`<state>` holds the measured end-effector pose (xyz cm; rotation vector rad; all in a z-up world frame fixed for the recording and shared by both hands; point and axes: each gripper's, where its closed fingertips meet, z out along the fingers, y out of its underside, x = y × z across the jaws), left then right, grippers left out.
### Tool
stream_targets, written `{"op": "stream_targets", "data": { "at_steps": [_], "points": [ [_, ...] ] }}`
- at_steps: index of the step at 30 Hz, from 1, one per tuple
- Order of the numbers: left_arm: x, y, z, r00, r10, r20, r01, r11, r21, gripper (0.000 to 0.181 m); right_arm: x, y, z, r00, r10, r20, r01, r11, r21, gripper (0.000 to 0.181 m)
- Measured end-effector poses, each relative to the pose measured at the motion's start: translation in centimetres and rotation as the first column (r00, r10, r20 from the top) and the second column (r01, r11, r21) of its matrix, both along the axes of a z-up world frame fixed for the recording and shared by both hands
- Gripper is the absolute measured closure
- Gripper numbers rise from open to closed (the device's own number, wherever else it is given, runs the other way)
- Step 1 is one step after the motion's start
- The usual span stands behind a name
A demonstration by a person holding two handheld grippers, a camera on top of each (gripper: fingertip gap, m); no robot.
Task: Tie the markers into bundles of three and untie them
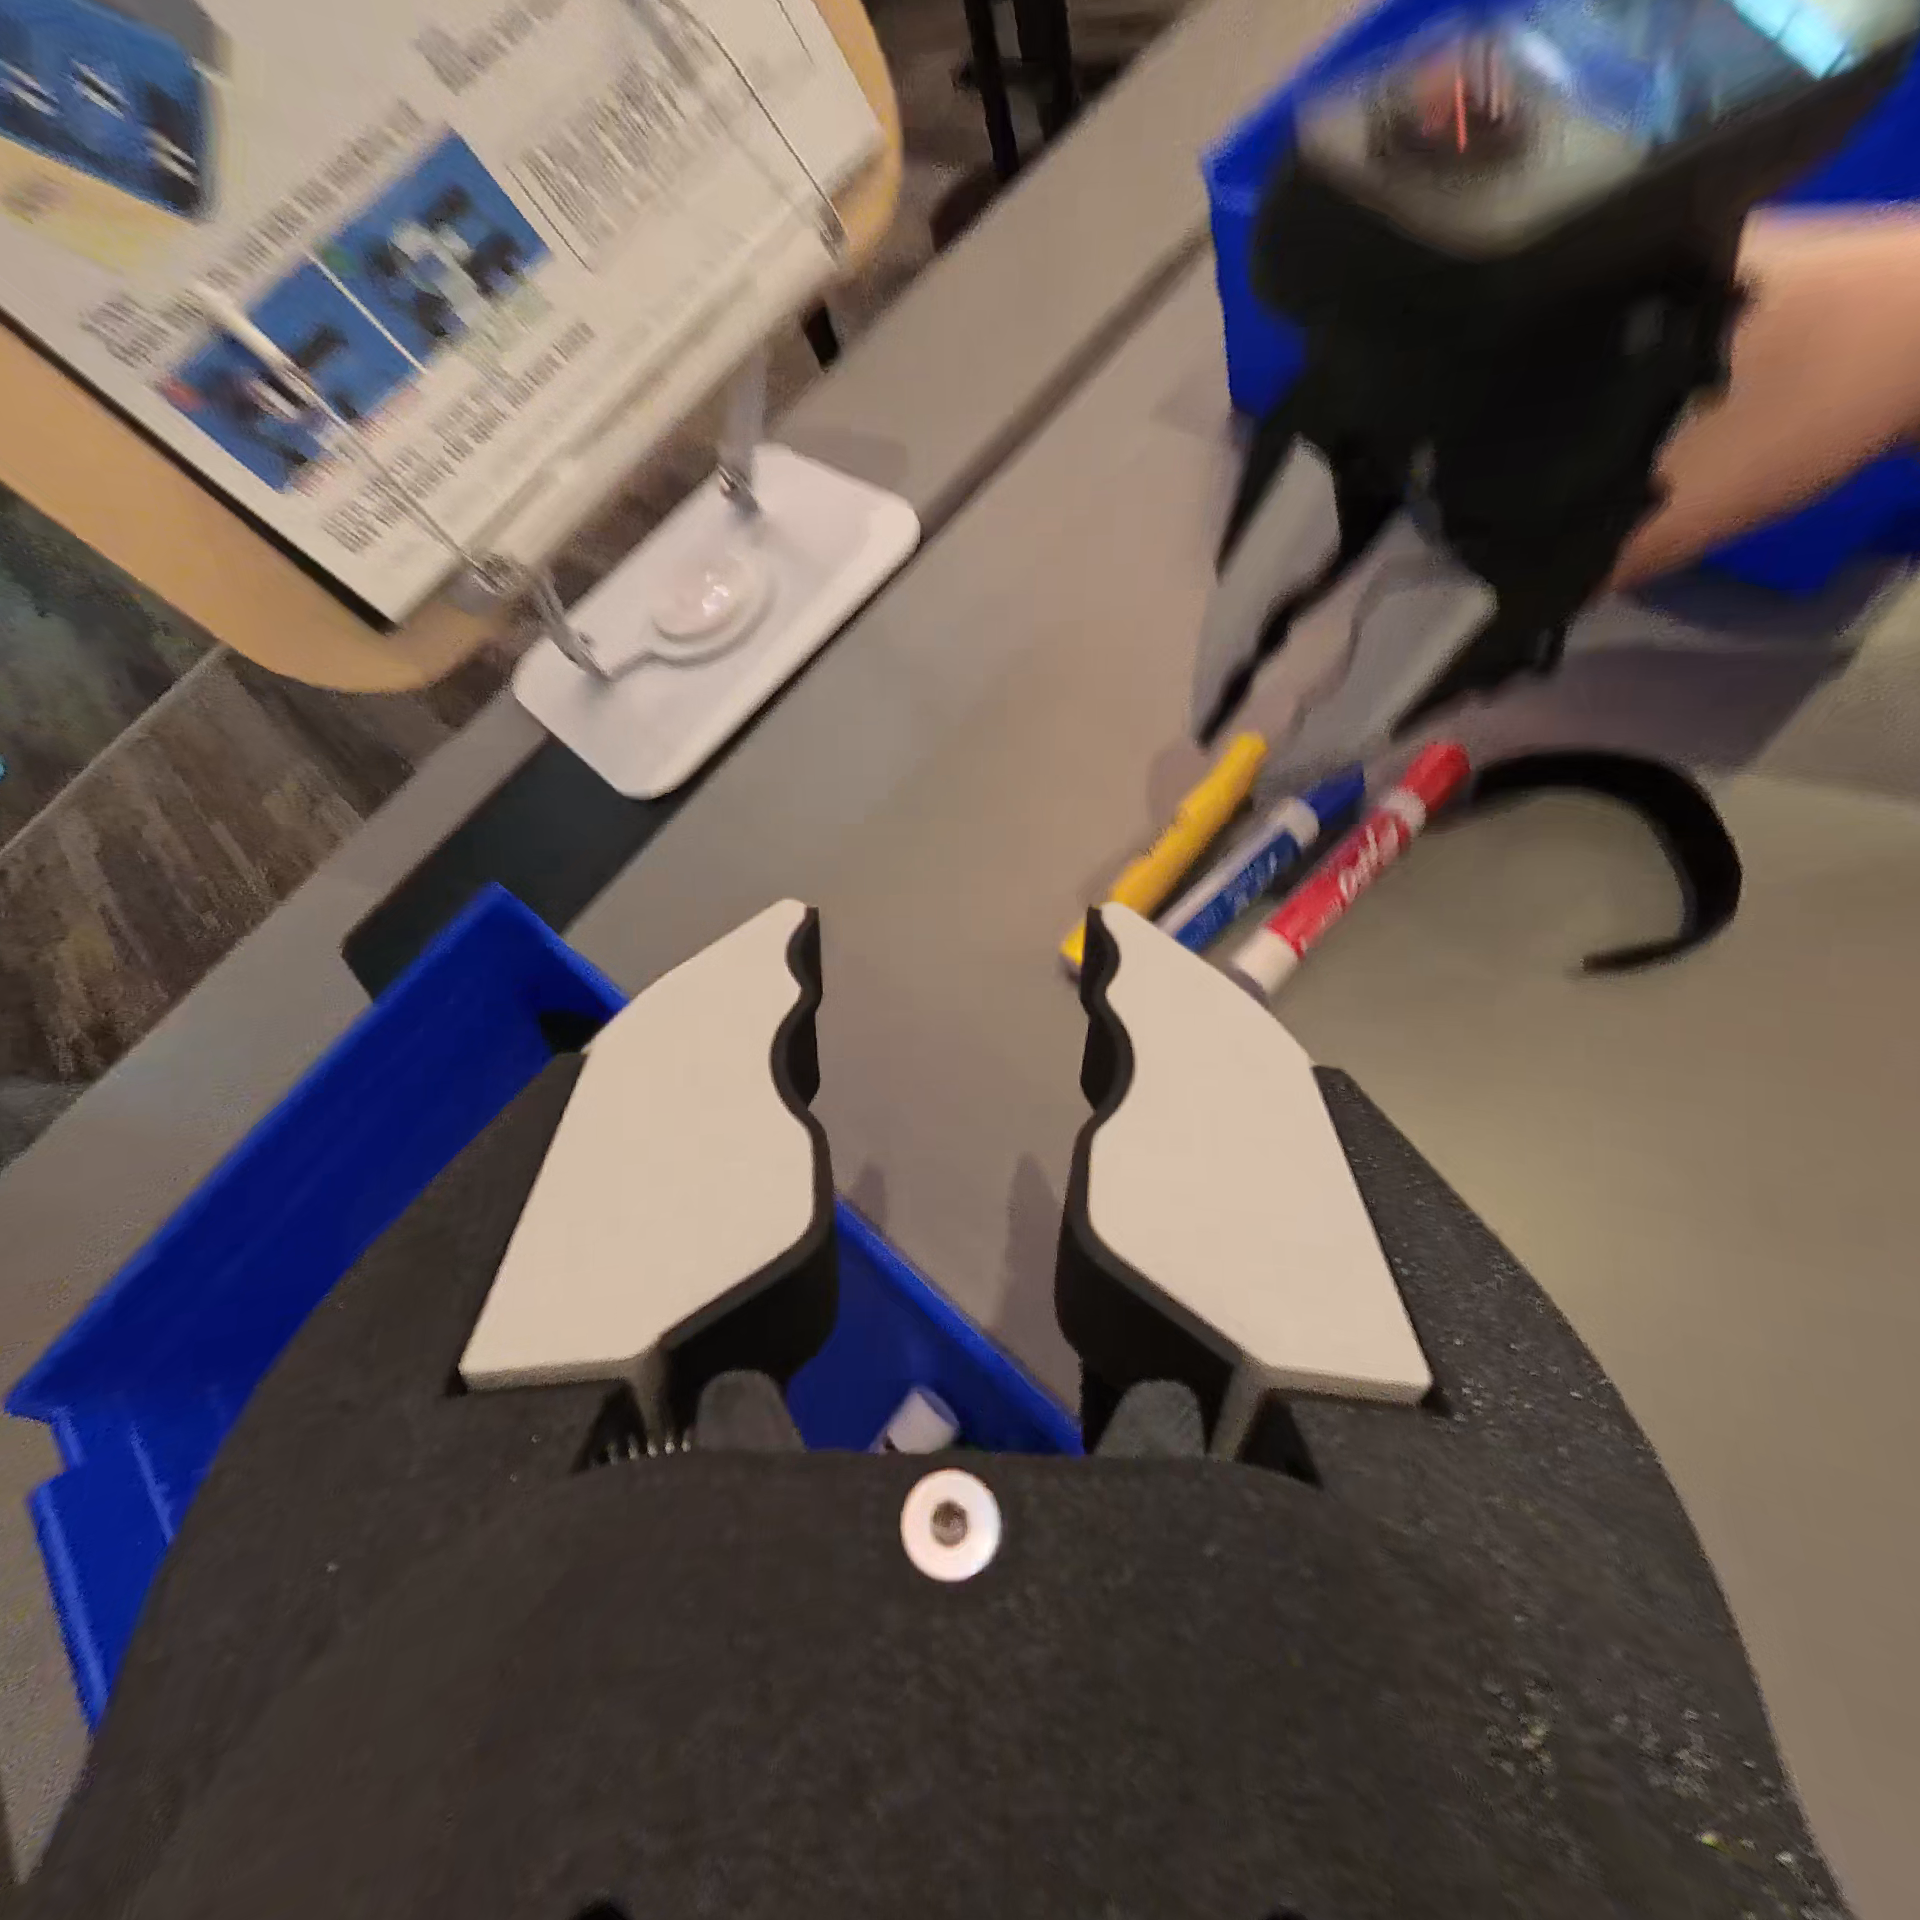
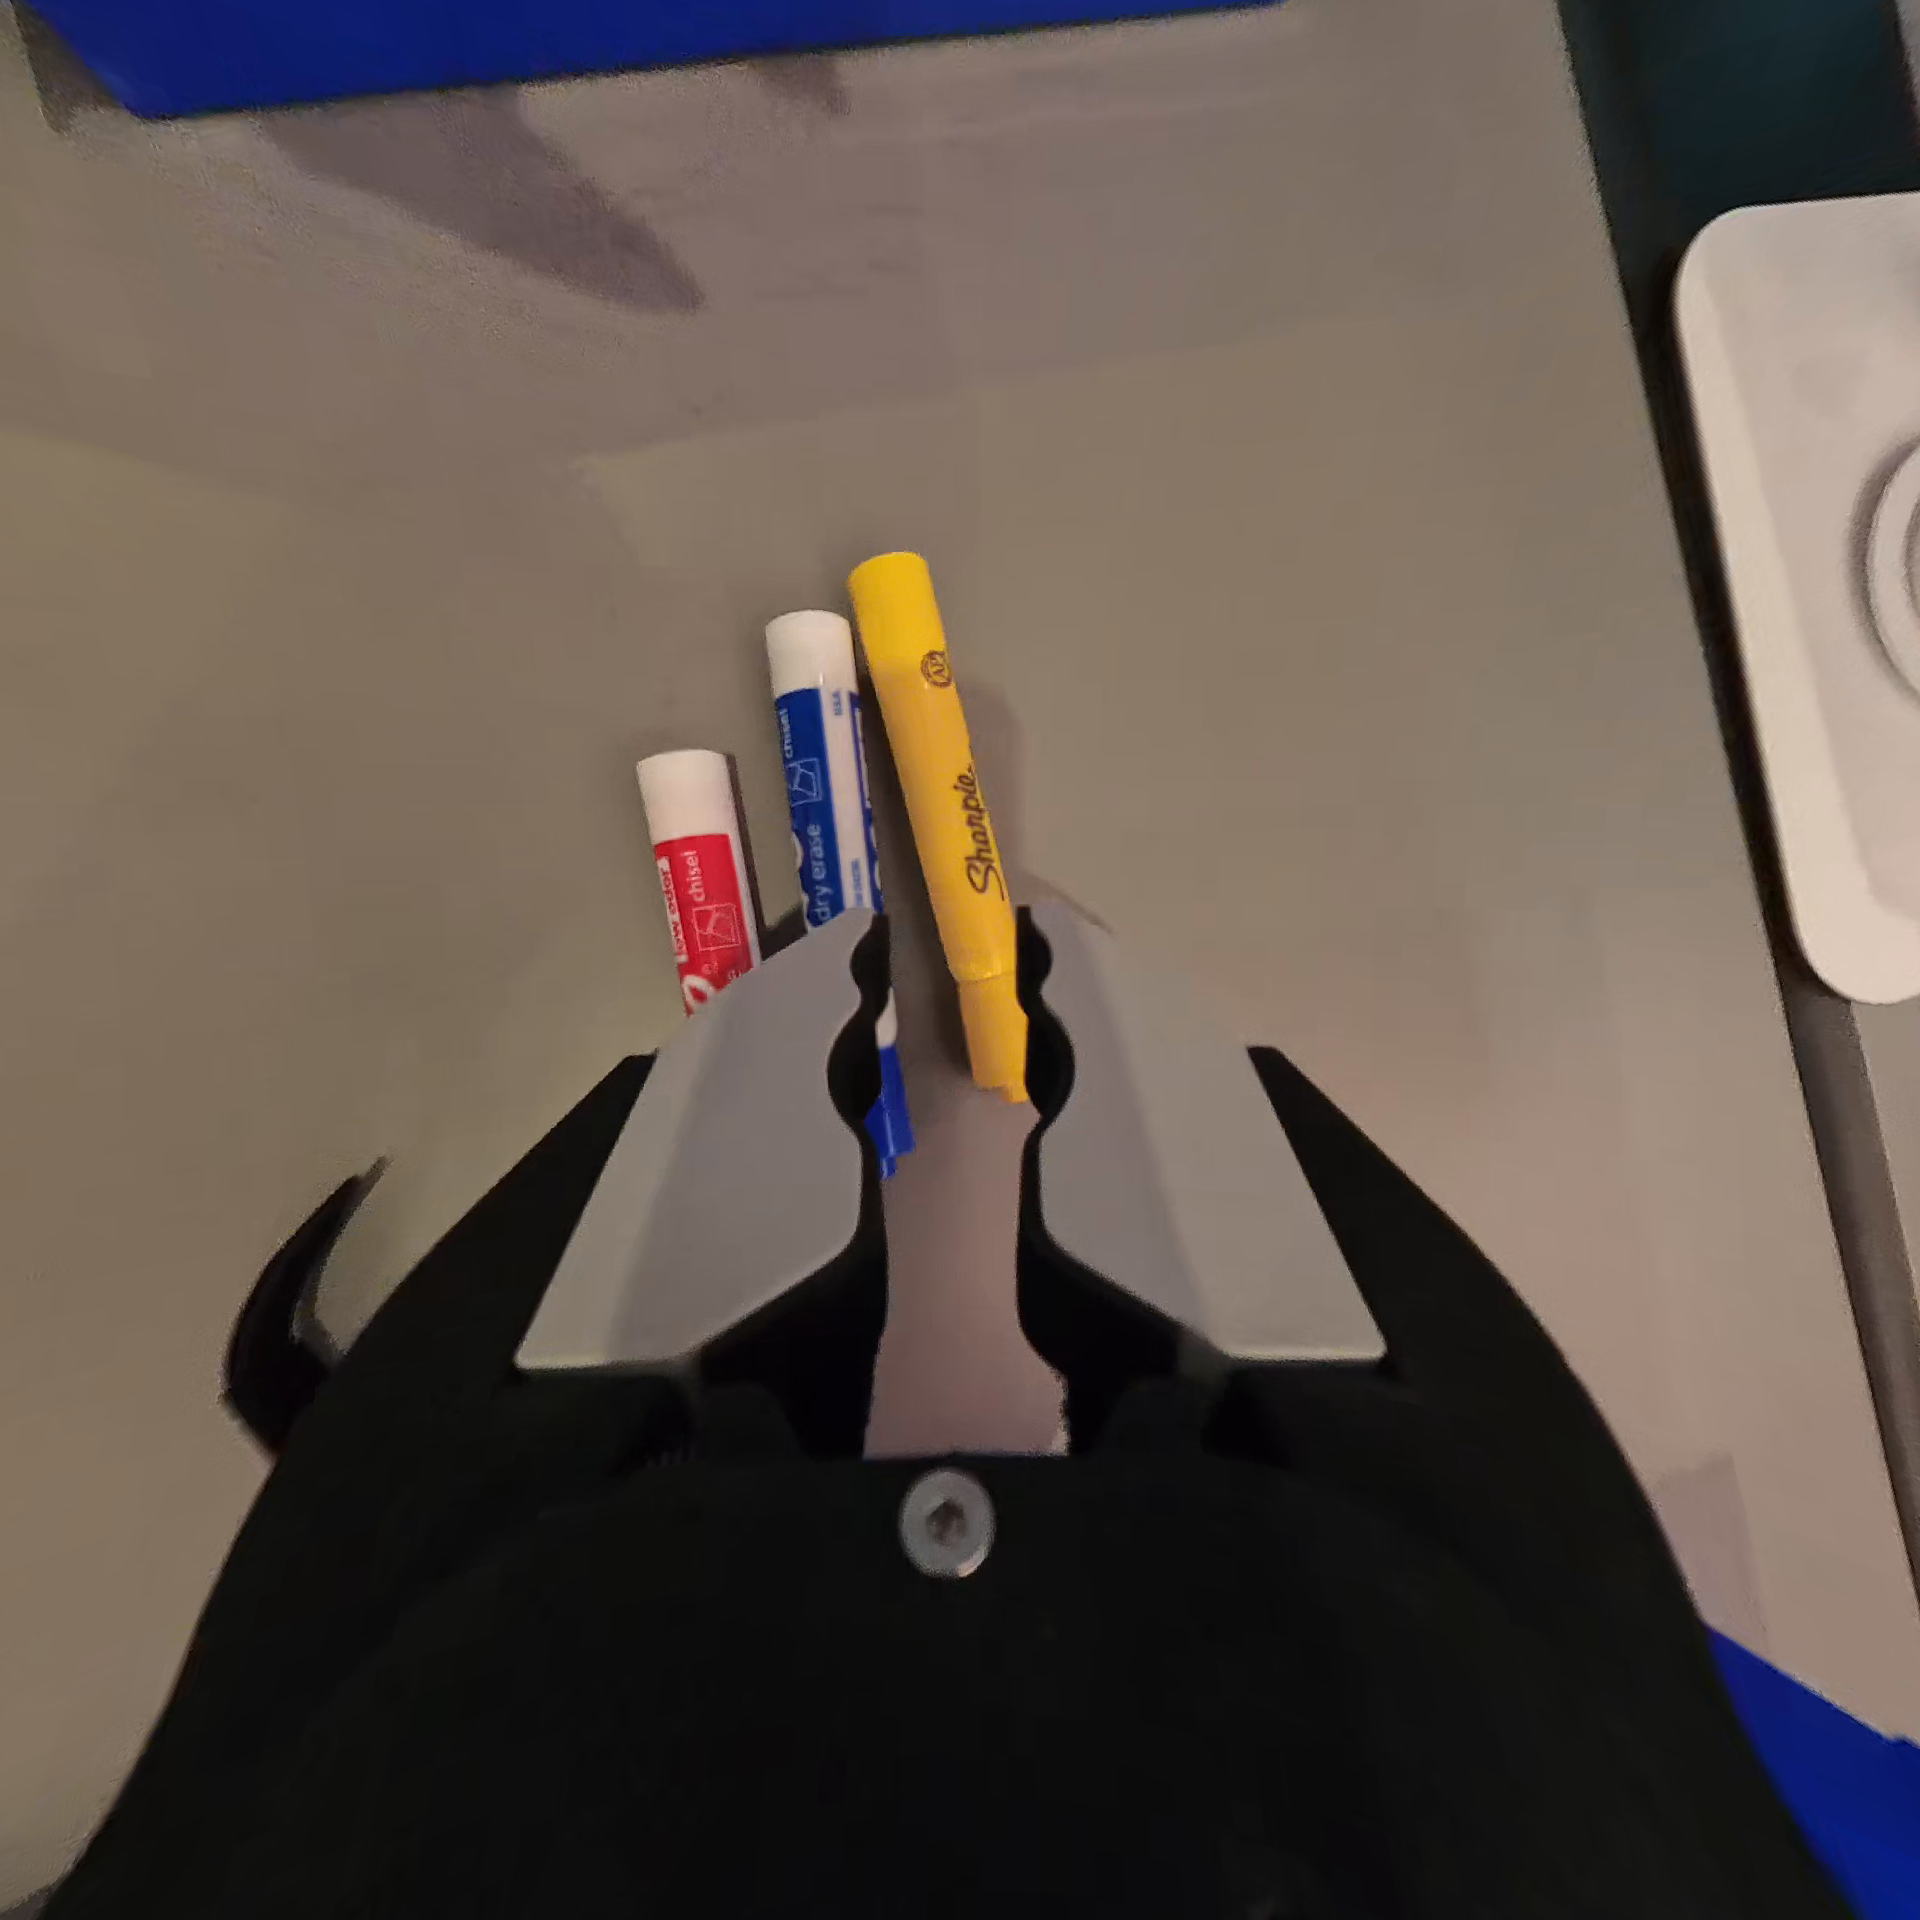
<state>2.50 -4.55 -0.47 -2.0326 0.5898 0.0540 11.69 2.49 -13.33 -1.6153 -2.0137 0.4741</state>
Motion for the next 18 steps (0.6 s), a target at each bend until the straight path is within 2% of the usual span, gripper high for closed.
{"op": "stream_targets", "data": {
  "at_steps": [1,5,8,11,15,18],
  "points": [
    [-0.4,0.7,1.6,0.999,-0.001,0.038,-0.001,0.999,0.034,0.133,-0.2,0.2,-0.5,1.0,0.0,0.001,0.0,1.0,0.011,0.157],
    [-0.9,2.4,8.6,0.965,-0.072,0.251,0.017,0.977,0.215,0.133,-0.5,1.8,-2.8,0.995,-0.094,0.032,0.095,0.995,-0.031,0.157],
    [-0.6,2.1,11.0,0.929,-0.145,0.341,0.037,0.952,0.303,0.133,-0.7,1.6,-3.7,0.996,-0.075,0.056,0.079,0.993,-0.084,0.16],
    [-0.5,2.0,10.7,0.93,-0.167,0.329,0.048,0.938,0.343,0.137,-1.0,1.1,-3.8,0.998,-0.03,0.053,0.035,0.995,-0.095,0.162],
    [-0.8,1.9,8.7,0.945,-0.134,0.299,0.056,0.965,0.256,0.137,-1.5,-0.1,-3.8,0.997,0.0,0.075,0.011,0.988,-0.156,0.162],
    [-0.6,1.7,8.3,0.939,-0.147,0.313,0.076,0.971,0.228,0.137,-1.4,0.6,-3.2,0.998,-0.023,0.058,0.027,0.997,-0.069,0.144]
  ]
}}
